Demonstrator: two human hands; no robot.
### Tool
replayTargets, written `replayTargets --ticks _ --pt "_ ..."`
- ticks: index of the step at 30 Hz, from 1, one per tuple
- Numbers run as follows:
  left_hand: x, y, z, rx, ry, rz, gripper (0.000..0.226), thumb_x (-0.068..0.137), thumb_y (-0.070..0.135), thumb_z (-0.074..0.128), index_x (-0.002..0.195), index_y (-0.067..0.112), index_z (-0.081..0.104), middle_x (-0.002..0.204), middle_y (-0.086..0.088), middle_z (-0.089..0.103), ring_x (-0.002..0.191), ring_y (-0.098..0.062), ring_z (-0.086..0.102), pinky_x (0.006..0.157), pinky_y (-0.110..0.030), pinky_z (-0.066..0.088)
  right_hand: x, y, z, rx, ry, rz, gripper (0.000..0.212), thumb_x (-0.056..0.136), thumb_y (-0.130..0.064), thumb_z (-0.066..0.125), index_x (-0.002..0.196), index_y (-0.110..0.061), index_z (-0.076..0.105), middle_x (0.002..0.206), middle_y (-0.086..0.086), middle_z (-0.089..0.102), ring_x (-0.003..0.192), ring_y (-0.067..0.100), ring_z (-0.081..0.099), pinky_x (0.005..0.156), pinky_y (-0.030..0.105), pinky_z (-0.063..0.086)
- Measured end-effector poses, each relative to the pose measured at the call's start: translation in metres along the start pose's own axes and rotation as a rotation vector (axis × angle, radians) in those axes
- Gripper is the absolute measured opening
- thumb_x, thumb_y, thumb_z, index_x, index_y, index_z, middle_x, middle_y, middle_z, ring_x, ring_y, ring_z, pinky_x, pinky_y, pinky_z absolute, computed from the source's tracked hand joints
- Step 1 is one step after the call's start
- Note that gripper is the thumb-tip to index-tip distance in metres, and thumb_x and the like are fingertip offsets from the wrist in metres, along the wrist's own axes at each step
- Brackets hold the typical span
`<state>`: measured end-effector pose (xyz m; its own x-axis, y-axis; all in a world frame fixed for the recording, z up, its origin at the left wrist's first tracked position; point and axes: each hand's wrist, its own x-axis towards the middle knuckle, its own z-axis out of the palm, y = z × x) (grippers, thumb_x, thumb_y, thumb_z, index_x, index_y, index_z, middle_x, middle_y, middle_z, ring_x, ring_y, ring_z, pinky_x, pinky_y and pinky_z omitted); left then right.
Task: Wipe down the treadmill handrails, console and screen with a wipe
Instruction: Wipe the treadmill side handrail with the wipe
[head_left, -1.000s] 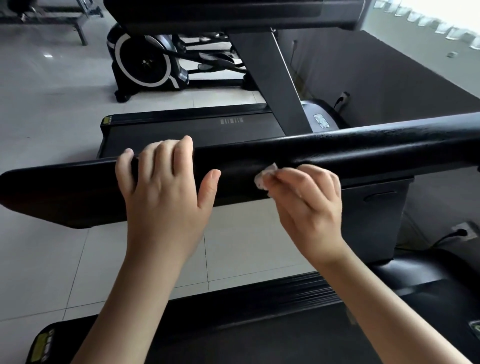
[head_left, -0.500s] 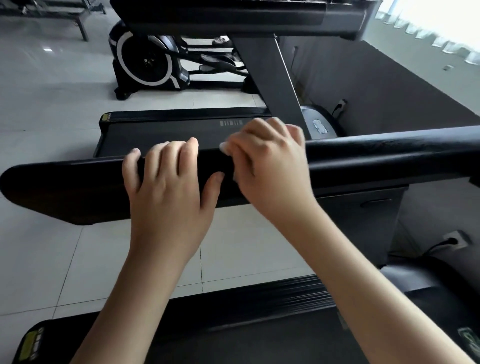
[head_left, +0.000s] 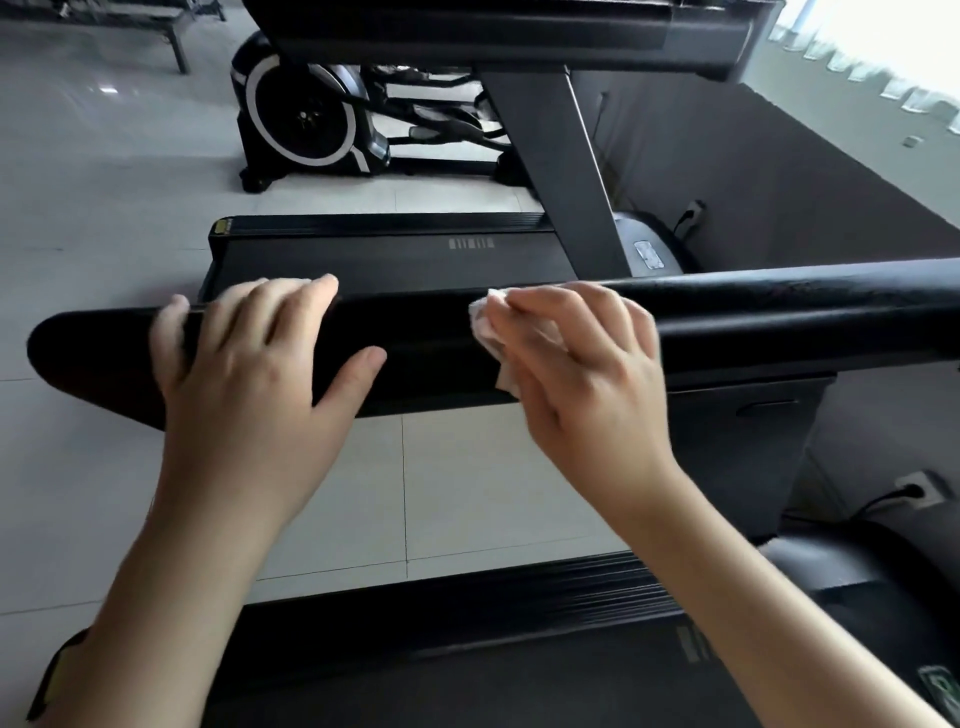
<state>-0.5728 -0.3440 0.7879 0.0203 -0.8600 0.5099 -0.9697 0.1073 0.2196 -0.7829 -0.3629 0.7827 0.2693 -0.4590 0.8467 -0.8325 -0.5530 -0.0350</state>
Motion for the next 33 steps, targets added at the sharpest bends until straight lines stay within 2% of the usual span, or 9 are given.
replayTargets --ticks 5,7,11,14,18,20,30,33 --pt "-0.002 0.002 0.001 -0.016 0.022 0.0 0.06 0.089 0.052 0.038 0.129 0.011 0.055 0.127 -0.01 0.058 0.122 -0.031 0.046 0.107 -0.058 0.02 -0.008 -0.011 0.013 0.002 0.129 0.059 0.025 0.1 -0.013 0.051 0.098 -0.008 0.076 0.1 0.004 0.07 0.095 0.019 0.053 0.081 0.033 0.041" --pt "-0.002 0.002 0.002 -0.023 0.029 -0.003 0.06 0.089 0.052 0.038 0.129 0.011 0.055 0.127 -0.01 0.058 0.122 -0.031 0.046 0.107 -0.058 0.02 -0.013 -0.015 0.019 0.044 0.121 -0.048 0.018 0.096 -0.009 0.059 0.095 -0.006 0.076 0.099 0.003 0.07 0.091 0.018 0.054 0.079 0.033 0.043" --pt "-0.002 0.001 0.003 -0.029 0.051 0.001 0.059 0.089 0.051 0.039 0.128 0.01 0.056 0.126 -0.009 0.059 0.121 -0.031 0.046 0.108 -0.058 0.02 -0.026 0.008 0.012 -0.094 0.134 -0.231 0.007 0.088 -0.011 0.072 0.089 -0.012 0.079 0.092 -0.002 0.074 0.087 0.015 0.056 0.074 0.034 0.045" --pt "-0.003 0.001 0.005 -0.03 0.065 0.007 0.058 0.089 0.051 0.039 0.128 0.01 0.056 0.125 -0.009 0.059 0.12 -0.031 0.046 0.108 -0.057 0.019 -0.033 0.009 0.016 -0.103 0.164 -0.256 0.006 0.083 -0.008 0.076 0.084 -0.012 0.079 0.087 -0.003 0.074 0.085 0.015 0.056 0.073 0.032 0.042" --pt "-0.003 0.0 0.007 -0.028 0.081 0.007 0.058 0.09 0.05 0.039 0.128 0.01 0.056 0.125 -0.009 0.059 0.121 -0.03 0.046 0.108 -0.057 0.018 -0.04 0.007 0.03 -0.098 0.061 -0.486 0.005 0.085 -0.009 0.075 0.081 -0.01 0.078 0.083 -0.002 0.072 0.086 0.015 0.056 0.072 0.029 0.042" --pt "-0.003 0.001 0.006 -0.032 0.082 0.007 0.058 0.09 0.051 0.039 0.128 0.01 0.056 0.126 -0.008 0.059 0.121 -0.03 0.046 0.109 -0.058 0.019 -0.041 0.018 0.025 -0.114 0.038 -0.53 0.003 0.083 -0.01 0.078 0.08 -0.011 0.078 0.084 -0.003 0.073 0.088 0.014 0.057 0.073 0.029 0.042" --pt "-0.004 0.001 0.008 -0.021 0.096 0.01 0.057 0.091 0.05 0.04 0.129 0.01 0.056 0.125 -0.009 0.059 0.121 -0.031 0.047 0.109 -0.057 0.018 -0.036 0.001 0.039 -0.028 0.021 -0.529 0.005 0.081 -0.009 0.078 0.086 -0.009 0.078 0.092 -0.002 0.073 0.089 0.015 0.058 0.075 0.028 0.04" --pt "-0.004 0.002 0.007 -0.029 0.086 0.006 0.058 0.091 0.05 0.039 0.13 0.01 0.055 0.126 -0.009 0.058 0.122 -0.03 0.046 0.109 -0.056 0.017 -0.025 0.008 0.022 -0.039 0.09 -0.407 0.004 0.082 -0.014 0.079 0.086 -0.013 0.079 0.091 -0.004 0.074 0.087 0.014 0.059 0.075 0.03 0.039"
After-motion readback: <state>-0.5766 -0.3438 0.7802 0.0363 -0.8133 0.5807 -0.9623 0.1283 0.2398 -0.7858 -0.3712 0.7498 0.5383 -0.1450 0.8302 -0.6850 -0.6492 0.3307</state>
